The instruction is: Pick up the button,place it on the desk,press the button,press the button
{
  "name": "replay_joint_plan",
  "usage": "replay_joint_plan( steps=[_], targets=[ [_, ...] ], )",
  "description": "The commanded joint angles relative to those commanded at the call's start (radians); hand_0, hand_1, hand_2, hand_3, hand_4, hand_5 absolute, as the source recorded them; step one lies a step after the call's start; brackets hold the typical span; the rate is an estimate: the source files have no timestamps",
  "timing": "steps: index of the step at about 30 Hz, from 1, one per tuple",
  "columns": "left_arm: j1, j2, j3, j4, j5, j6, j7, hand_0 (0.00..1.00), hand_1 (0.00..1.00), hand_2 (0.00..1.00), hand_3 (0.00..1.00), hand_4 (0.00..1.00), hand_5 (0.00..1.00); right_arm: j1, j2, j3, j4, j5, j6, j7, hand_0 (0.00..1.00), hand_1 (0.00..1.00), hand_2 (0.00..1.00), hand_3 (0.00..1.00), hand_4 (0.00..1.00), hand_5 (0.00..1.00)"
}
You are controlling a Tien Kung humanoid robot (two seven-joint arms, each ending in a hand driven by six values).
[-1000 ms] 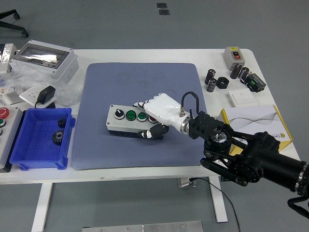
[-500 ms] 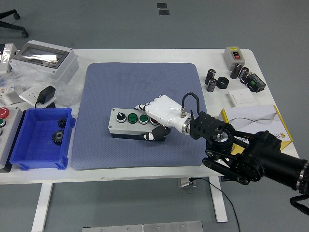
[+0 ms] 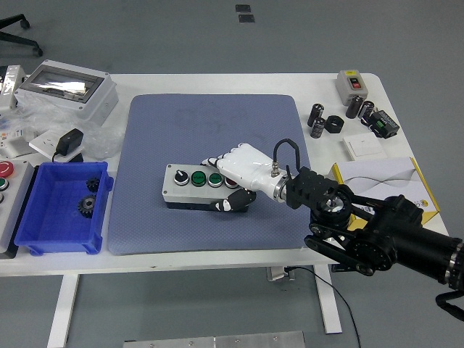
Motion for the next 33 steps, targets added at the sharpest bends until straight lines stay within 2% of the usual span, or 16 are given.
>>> replay_joint_plan(
  steps=[1,2,7,8,13,14,19,20,33],
  targets=[
    [0.000,0.000,0.000,0.000,0.000,0.000,0.000,0.618,0.525,0.511,0.609,0.372,0.220,0.000,0.000,0.004,0.001,0.004,0.007,0.002,0.309,0.476,0.426,0.527,0.095,0.002],
    [0.000,0.000,0.000,0.000,0.000,0.000,0.000,0.617,0.524,0.511,0.609,0.372,0.220,0.000,0.000,0.007,0.002,0.007,0.015,0.002,0.370,0.501,0.436,0.546,0.102,0.002],
    [0.000,0.001,0.000,0.000,0.000,0.000,0.001,0.617,0.524,0.511,0.609,0.372,0.220,0.001,-0.001,0.016,0.008,0.017,0.040,0.004,0.370,0.501,0.436,0.546,0.102,0.002],
    [-0.001,0.001,0.000,0.000,-0.001,0.000,0.001,0.618,0.525,0.511,0.609,0.372,0.221,0.001,-0.001,0.017,0.009,0.019,0.044,0.004,0.481,0.632,0.616,0.669,0.238,0.002],
    [0.000,0.001,0.000,-0.001,-0.001,0.000,0.002,0.618,0.525,0.511,0.609,0.372,0.221,0.000,0.000,0.017,0.012,0.024,0.055,0.000,0.481,0.632,0.616,0.669,0.238,0.002],
    [0.000,0.001,0.001,-0.001,-0.001,0.000,0.002,0.618,0.525,0.511,0.608,0.372,0.221,0.000,0.000,0.017,0.012,0.024,0.055,-0.001,0.758,0.741,0.721,0.702,0.500,0.002],
    [-0.001,0.001,0.001,-0.001,-0.002,0.001,0.001,0.618,0.525,0.511,0.608,0.372,0.221,-0.001,0.000,0.018,0.010,0.026,0.053,-0.002,0.758,0.741,0.721,0.702,0.500,0.002],
    [-0.001,0.001,0.001,-0.001,-0.002,0.001,0.001,0.617,0.523,0.511,0.608,0.371,0.223,-0.001,0.000,0.018,0.010,0.026,0.053,-0.002,0.842,0.799,0.790,0.801,0.557,0.002],
    [0.001,0.000,0.003,0.000,-0.004,0.001,0.001,0.617,0.523,0.510,0.607,0.369,0.224,-0.005,-0.007,0.000,0.032,0.081,0.075,-0.020,0.874,0.823,0.828,0.840,0.584,0.002]
  ],
)
